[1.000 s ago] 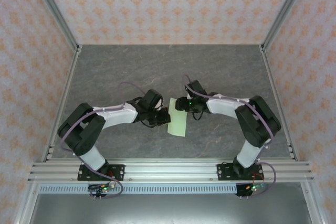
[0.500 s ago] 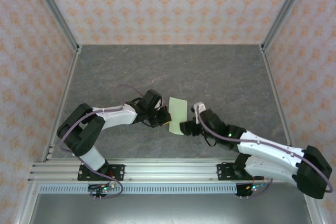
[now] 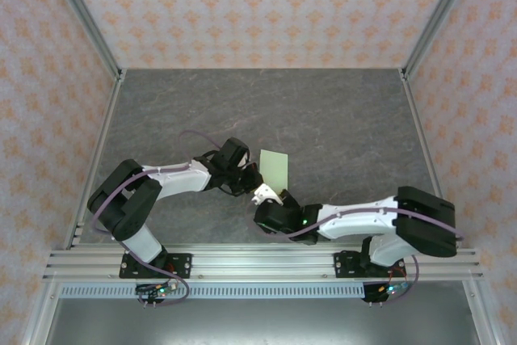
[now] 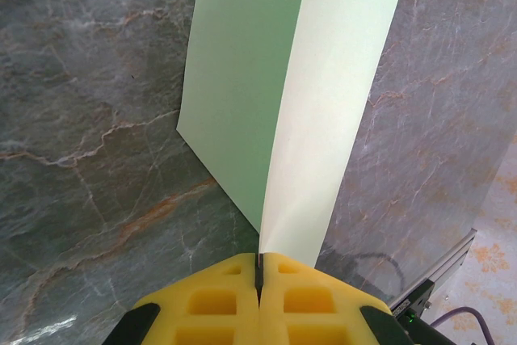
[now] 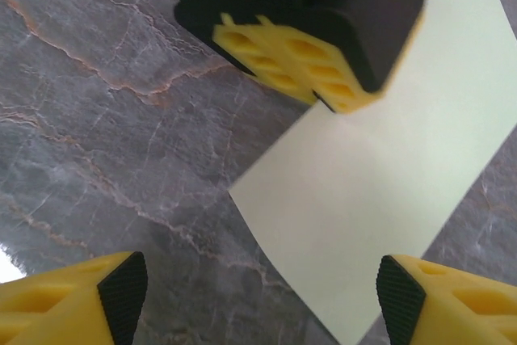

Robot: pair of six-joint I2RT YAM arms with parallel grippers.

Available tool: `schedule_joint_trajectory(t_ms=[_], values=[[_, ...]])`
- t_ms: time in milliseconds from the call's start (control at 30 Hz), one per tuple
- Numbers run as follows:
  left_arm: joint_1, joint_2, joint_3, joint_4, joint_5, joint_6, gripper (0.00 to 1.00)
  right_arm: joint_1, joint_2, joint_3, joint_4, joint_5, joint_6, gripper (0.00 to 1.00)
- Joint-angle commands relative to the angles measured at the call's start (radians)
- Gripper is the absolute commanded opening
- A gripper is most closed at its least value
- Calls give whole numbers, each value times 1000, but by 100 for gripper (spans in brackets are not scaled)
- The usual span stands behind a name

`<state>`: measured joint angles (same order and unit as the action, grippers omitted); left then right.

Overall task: Fold a paper plane with a square sheet of paper (fold left side to right side)
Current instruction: Third fold the triangle at the center of the table.

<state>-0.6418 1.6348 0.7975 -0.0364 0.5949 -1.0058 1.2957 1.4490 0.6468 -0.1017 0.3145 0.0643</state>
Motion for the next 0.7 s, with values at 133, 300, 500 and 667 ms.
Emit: schedule_joint_trajectory(t_ms=[133, 300, 500, 667], values=[[-9, -26, 0, -11, 11, -11, 0, 8, 111, 56, 57, 76, -95, 70], [-9, -26, 0, -16, 16, -7, 0, -4, 118, 56, 87, 95, -103, 46], [-8, -26, 1, -28, 14, 4, 1, -15, 111, 79, 67, 79, -154, 15], [-6, -24, 4, -38, 9, 19, 7, -25, 98, 72, 40, 30, -166, 0]])
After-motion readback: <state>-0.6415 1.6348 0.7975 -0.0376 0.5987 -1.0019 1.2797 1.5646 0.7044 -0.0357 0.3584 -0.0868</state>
